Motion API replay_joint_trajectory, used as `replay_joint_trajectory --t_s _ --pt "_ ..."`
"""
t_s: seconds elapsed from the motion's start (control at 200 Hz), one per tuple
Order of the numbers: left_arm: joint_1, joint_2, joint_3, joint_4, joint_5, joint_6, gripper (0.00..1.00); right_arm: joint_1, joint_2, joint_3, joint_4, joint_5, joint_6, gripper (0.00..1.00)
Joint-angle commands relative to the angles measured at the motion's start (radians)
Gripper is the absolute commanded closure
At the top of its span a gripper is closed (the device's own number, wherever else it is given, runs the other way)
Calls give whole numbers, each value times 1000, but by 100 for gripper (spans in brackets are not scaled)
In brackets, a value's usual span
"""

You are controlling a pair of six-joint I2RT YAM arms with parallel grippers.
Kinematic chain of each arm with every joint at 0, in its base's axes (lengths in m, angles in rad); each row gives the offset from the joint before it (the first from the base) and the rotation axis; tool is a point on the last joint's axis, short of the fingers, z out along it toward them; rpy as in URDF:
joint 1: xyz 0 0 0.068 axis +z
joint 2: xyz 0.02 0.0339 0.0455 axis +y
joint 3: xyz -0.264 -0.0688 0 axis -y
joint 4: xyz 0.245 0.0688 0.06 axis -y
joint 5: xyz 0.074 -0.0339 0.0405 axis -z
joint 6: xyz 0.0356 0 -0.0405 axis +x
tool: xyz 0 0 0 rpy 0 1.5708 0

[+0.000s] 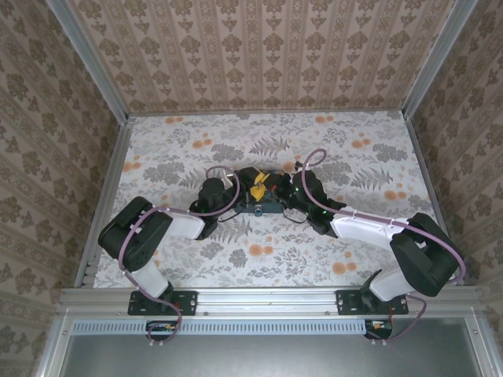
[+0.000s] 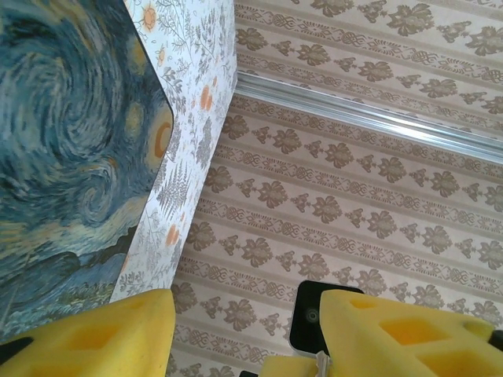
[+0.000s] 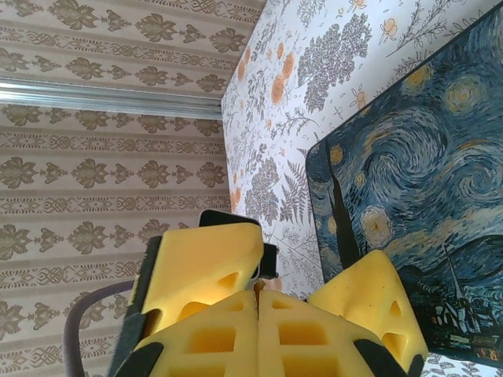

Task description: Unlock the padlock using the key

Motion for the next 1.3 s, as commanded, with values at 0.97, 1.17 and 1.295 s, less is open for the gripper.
replay_joint_trajectory --t_s 0.97,1.17,1.295 --pt "-1 -6 -13 24 -22 52 75 3 -27 -41 36 53 17 100" --pt "-1 -4 -18 21 -30 57 75 0 -35 -50 37 53 17 100" --pt "2 -6 -24 16 -39 60 73 -3 -48 -59 34 55 17 100"
